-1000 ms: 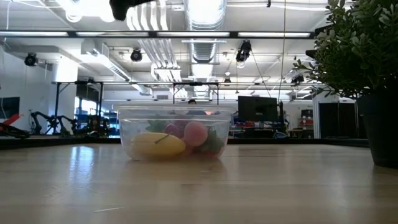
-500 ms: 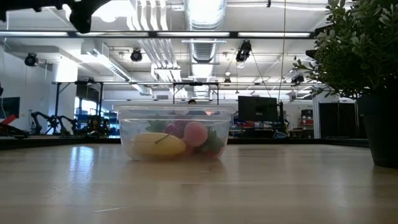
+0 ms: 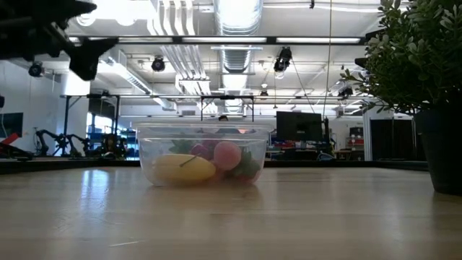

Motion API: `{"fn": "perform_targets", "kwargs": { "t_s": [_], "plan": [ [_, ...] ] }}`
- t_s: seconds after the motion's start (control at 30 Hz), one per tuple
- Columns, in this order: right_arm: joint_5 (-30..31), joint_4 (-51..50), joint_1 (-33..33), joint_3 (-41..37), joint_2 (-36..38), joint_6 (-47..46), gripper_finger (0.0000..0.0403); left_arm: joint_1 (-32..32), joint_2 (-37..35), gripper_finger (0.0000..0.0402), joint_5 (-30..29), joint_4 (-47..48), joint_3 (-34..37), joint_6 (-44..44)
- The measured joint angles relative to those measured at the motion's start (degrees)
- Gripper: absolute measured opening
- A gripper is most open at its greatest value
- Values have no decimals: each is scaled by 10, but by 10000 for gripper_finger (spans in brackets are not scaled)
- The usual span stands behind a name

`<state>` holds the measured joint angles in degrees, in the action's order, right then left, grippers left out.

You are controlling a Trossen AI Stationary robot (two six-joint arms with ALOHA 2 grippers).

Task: Pick and placing Produce into tupperware
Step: Return to Home Position

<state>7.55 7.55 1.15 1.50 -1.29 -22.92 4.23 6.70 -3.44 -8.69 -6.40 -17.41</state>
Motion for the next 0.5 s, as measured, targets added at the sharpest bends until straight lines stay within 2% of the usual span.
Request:
{"fn": "perform_targets", "kwargs": {
  "t_s": [0.17,0.3,0.5],
  "plan": [
    [0,0,0,0,0,0,249,0,-57,293,-1,5,59,-36],
    [0,0,0,0,0,0,247,0,-35,293,-20,21,58,-47],
    [0,0,0,0,0,0,246,-1,-12,293,-90,31,59,-47]
  ]
}}
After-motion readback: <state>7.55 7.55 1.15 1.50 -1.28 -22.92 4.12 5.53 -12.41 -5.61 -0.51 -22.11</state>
